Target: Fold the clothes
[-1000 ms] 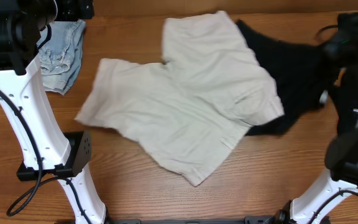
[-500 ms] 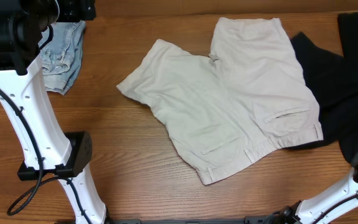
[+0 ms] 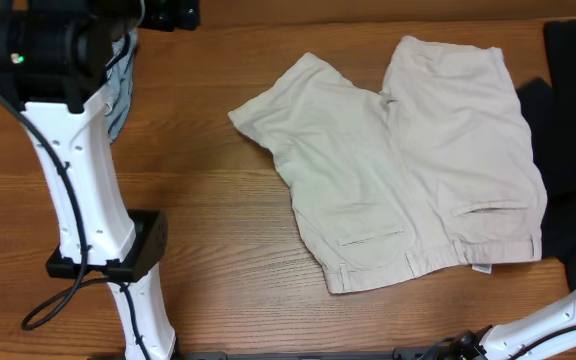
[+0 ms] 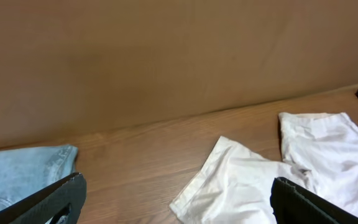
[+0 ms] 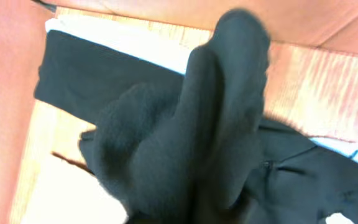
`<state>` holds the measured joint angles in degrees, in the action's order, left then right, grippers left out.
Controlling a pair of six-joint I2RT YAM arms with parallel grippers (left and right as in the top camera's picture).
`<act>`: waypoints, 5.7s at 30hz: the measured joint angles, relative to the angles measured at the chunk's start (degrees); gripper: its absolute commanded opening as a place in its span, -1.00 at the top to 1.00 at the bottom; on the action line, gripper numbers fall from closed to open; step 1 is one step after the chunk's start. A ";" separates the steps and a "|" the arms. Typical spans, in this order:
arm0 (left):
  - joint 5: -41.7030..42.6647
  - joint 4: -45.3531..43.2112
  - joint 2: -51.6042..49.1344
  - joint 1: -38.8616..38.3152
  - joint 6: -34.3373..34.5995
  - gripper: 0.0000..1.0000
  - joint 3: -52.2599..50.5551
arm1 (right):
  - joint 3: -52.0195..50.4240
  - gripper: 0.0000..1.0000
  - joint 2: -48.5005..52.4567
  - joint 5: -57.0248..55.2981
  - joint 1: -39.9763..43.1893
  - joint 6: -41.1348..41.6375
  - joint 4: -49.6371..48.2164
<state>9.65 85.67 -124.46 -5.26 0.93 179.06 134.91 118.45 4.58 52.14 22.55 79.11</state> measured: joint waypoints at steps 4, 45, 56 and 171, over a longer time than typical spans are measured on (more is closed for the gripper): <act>0.07 -0.37 -0.96 -1.09 -1.40 -0.93 -1.60 | 0.22 -1.00 0.02 -0.07 0.17 -0.83 2.75; -0.76 -13.07 -18.69 -7.89 -3.04 -0.70 -49.09 | 0.20 -1.00 0.00 7.26 -38.82 -12.04 13.92; -1.46 -22.53 -18.25 -5.25 6.73 -0.50 -55.39 | -8.31 -1.00 -0.13 7.23 -39.10 -12.07 10.16; 1.33 -49.92 -24.39 -18.01 -0.46 -0.95 -42.12 | -32.85 -1.00 -13.77 11.72 -44.02 -5.77 -12.31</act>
<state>10.98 35.75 -148.86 -23.27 0.47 136.94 102.06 104.68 16.29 8.12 16.78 66.81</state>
